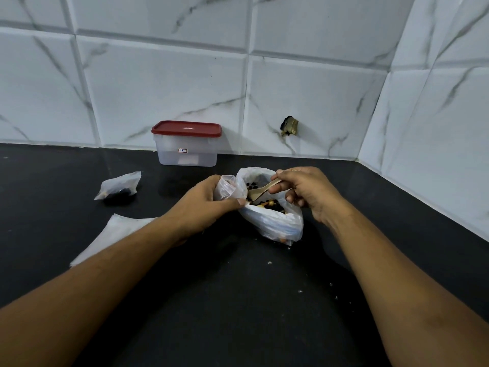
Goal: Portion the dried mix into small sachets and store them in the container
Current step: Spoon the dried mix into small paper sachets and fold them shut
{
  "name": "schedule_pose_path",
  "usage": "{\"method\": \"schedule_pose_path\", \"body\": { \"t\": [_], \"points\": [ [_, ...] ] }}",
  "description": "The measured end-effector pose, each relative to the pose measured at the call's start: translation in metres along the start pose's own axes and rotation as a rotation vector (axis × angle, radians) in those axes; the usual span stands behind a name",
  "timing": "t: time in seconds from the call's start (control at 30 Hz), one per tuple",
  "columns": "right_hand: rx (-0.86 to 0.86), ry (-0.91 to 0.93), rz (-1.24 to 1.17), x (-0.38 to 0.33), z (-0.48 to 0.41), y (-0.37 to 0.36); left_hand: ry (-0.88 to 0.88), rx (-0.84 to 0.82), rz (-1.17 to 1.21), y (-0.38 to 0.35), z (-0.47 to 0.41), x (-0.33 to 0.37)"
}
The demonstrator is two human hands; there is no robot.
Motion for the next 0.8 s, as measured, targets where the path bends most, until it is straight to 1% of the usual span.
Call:
{"method": "schedule_pose_path", "body": {
  "t": [0.17,0.3,0.37,0.53,0.67,0.8],
  "points": [
    [0.017,-0.108,-0.173,0.0076,-0.0054,0.0049,-0.003,0.0,0.02,-0.0003,0.0006,0.0007],
    [0.029,-0.046,-0.052,0.0064,-0.0046,0.002,-0.004,0.002,0.025,-0.0008,0.0009,0.002],
    [0.005,-0.047,-0.048,0.0051,-0.0041,0.0002,-0.002,0.005,0.019,-0.0007,0.0009,0.002],
    [-0.046,-0.146,-0.13,0.008,-0.0039,0.0016,0.006,0.001,0.033,-0.0002,0.0011,0.0017],
    [-0.026,-0.176,-0.165,0.0097,-0.0056,0.0025,0.004,-0.006,0.047,-0.0001,0.0005,0.0011],
    [0.002,-0.199,-0.262,0.0095,-0.0052,0.0057,0.001,-0.005,0.052,0.0001,-0.0001,0.0005]
  ]
}}
Point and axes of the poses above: each hand's wrist, its own z-axis away from the middle knuckle, its own y-axis out of the back of the hand, x = y × z, the point moved 4 cm from there along -z, towards the middle knuckle, and after that the axes turned 1 degree about y, right-handed, at the moved point
